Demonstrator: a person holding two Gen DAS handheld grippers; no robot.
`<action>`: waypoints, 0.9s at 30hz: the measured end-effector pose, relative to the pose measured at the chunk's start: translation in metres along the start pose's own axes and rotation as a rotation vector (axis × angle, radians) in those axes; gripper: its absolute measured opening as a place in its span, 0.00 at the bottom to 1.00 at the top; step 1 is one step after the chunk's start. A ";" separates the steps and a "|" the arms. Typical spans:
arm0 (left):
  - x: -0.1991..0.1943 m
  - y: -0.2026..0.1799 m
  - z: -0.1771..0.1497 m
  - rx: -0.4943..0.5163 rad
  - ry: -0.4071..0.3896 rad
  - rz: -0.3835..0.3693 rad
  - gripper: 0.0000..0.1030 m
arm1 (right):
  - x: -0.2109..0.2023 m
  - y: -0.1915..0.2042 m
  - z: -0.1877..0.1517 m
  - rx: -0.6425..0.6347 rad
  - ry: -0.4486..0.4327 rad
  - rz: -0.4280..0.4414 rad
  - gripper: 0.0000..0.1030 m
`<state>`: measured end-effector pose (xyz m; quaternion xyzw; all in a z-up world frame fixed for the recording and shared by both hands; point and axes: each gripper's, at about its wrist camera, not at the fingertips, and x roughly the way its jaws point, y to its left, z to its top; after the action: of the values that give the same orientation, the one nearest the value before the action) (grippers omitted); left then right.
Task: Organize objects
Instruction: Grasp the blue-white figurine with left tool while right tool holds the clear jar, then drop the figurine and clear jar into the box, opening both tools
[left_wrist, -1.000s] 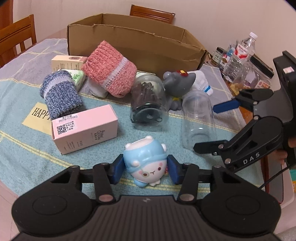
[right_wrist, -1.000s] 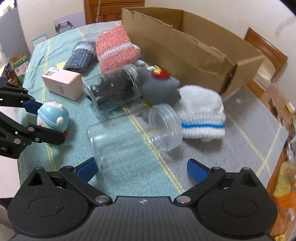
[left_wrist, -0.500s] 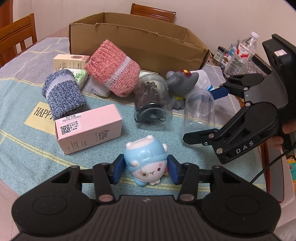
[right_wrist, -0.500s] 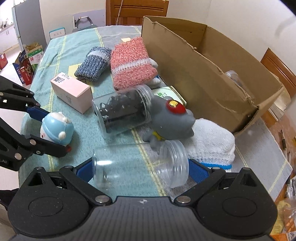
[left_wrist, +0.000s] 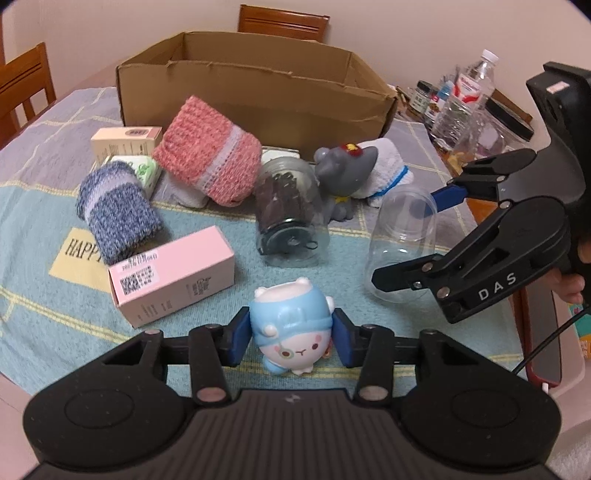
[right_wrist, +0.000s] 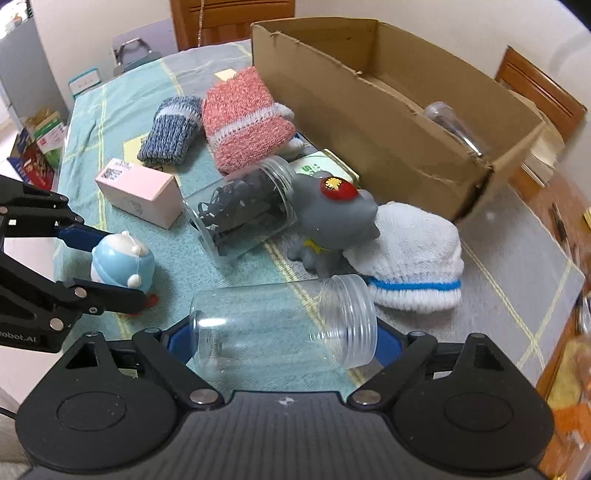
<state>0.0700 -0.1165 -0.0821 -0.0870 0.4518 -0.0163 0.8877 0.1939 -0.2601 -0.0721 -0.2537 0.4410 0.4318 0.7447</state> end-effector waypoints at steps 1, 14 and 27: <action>-0.002 -0.001 0.002 0.008 0.003 -0.003 0.43 | -0.003 0.000 0.001 0.011 0.002 -0.002 0.91; -0.034 0.002 0.055 0.097 0.035 -0.066 0.43 | -0.065 -0.008 0.024 0.130 -0.040 -0.031 0.91; -0.036 0.022 0.154 0.248 -0.056 -0.081 0.43 | -0.080 -0.022 0.069 0.246 -0.121 -0.137 0.91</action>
<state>0.1714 -0.0691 0.0319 0.0048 0.4172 -0.1055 0.9026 0.2240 -0.2519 0.0317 -0.1635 0.4265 0.3375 0.8231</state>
